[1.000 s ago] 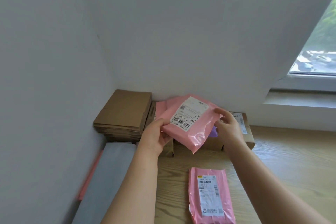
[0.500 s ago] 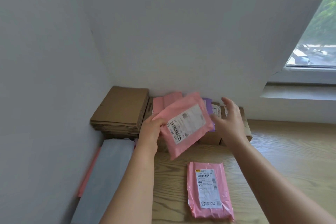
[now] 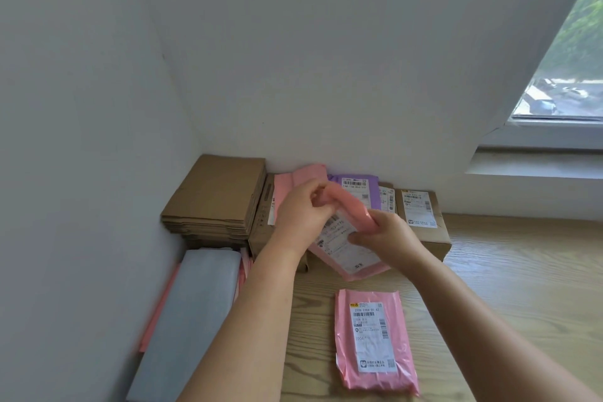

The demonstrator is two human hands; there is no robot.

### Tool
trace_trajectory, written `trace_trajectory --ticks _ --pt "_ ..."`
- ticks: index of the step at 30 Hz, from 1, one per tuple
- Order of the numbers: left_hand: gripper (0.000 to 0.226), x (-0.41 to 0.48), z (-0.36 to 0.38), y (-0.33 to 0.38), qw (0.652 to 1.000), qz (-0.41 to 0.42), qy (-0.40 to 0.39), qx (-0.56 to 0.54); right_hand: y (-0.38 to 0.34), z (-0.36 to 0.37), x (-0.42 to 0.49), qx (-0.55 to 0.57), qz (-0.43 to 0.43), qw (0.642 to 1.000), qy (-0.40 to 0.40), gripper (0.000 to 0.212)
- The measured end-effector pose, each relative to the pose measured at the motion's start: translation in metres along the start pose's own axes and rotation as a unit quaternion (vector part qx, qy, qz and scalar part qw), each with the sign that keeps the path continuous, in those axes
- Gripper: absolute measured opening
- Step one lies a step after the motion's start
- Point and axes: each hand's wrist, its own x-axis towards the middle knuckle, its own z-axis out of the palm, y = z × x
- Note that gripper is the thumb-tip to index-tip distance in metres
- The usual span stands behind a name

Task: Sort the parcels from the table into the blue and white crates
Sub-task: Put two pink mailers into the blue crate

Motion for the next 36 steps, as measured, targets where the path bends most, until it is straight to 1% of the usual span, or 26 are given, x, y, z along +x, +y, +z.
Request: trace_trajectory --ticks 2,3,4,5,7,9,10,12,15,18,23,26,29,30,32,34,36 --pt "0.047 0.0 0.0 -0.01 0.996 -0.02 0.088 0.0 0.003 -0.004 -0.004 0.126 0.021 0.992 0.022 0.011" --pt "0.057 -0.002 -0.001 -0.013 0.992 -0.037 0.119 -0.021 0.005 -0.006 -0.006 0.207 0.039 0.977 0.031 0.012" --pt "0.066 -0.004 -0.001 -0.015 0.988 -0.066 0.126 -0.058 0.008 -0.008 -0.008 0.285 0.057 0.956 0.034 0.016" --pt "0.076 -0.007 -0.001 -0.017 0.983 -0.1 0.109 -0.106 0.01 -0.01 -0.009 0.351 0.07 0.933 0.03 0.021" --pt "0.087 -0.012 0.003 -0.018 0.97 -0.158 0.04 -0.181 0.014 -0.012 -0.01 0.444 0.082 0.892 0.015 0.026" --pt "0.081 -0.014 0.009 -0.02 0.958 -0.179 -0.026 -0.222 0.016 -0.011 -0.012 0.504 0.085 0.86 -0.006 0.025" --pt "0.076 -0.015 0.011 -0.02 0.95 -0.182 -0.046 -0.248 0.016 -0.01 -0.014 0.518 0.085 0.851 -0.019 0.026" --pt "0.072 -0.016 0.016 -0.023 0.93 -0.188 -0.053 -0.312 0.017 -0.008 -0.016 0.526 0.078 0.845 -0.046 0.03" --pt "0.077 -0.017 0.018 -0.03 0.906 -0.197 -0.047 -0.371 0.02 -0.007 -0.017 0.521 0.071 0.849 -0.06 0.036" --pt "0.069 -0.018 0.017 -0.035 0.906 -0.195 -0.054 -0.372 0.023 -0.007 -0.017 0.513 0.071 0.853 -0.062 0.038" --pt "0.064 -0.017 0.016 -0.034 0.908 -0.189 -0.058 -0.369 0.024 -0.008 -0.017 0.512 0.072 0.854 -0.066 0.04" --pt "0.055 -0.017 0.019 -0.033 0.898 -0.203 -0.055 -0.385 0.025 -0.008 -0.017 0.503 0.076 0.859 -0.062 0.037" --pt "0.041 -0.019 0.027 -0.04 0.888 -0.228 -0.056 -0.396 0.029 -0.006 -0.016 0.47 0.091 0.876 -0.061 0.034" --pt "0.039 -0.021 0.03 -0.045 0.884 -0.239 -0.057 -0.397 0.034 -0.003 -0.017 0.447 0.096 0.888 -0.06 0.034" --pt "0.044 -0.028 0.037 -0.059 0.877 -0.271 -0.062 -0.393 0.047 0.002 -0.019 0.388 0.113 0.913 -0.05 0.034" --pt "0.046 -0.038 0.043 -0.077 0.869 -0.314 -0.079 -0.374 0.069 0.009 -0.02 0.344 0.141 0.928 -0.017 0.036" --pt "0.037 -0.052 0.049 -0.096 0.86 -0.364 -0.1 -0.344 0.101 0.018 -0.022 0.293 0.194 0.935 0.036 0.035"
